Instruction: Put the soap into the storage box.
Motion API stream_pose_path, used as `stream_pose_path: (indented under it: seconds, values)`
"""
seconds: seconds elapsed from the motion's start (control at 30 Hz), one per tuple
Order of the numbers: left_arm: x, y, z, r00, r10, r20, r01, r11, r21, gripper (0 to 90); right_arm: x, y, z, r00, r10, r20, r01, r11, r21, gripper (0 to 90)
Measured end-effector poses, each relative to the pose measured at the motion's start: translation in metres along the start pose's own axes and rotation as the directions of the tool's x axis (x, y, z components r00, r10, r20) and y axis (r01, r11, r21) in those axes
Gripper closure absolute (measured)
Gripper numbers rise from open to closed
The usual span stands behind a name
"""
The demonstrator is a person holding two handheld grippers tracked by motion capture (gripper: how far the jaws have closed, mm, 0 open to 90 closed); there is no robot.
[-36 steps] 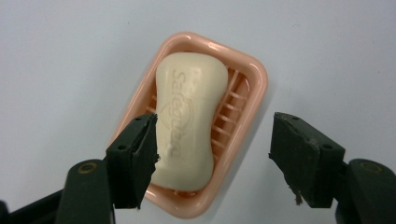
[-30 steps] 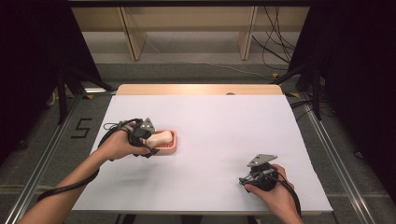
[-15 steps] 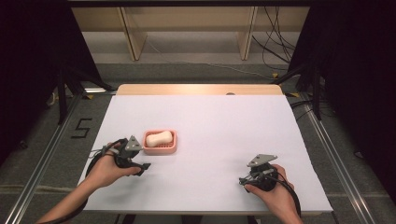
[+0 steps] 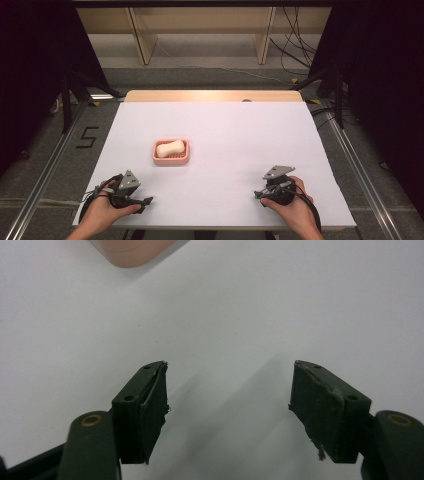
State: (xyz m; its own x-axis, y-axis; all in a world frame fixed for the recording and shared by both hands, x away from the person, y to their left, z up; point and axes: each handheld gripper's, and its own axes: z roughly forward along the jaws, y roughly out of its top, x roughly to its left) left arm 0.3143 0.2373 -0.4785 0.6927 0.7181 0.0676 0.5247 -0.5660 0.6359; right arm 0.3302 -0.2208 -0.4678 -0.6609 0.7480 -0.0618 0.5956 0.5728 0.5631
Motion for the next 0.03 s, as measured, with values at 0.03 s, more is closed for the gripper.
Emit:
stream_pose_path:
  seconds: [0.03]
  values:
    - [-0.0018, -0.0003, -0.0007, 0.9996, -0.027, 0.005, 0.027, 0.9996, 0.01, 30.9, 0.0005, 0.0004, -0.0008, 0.9999, 0.012, -0.006, -0.012, 1.0, 0.006, 36.5]
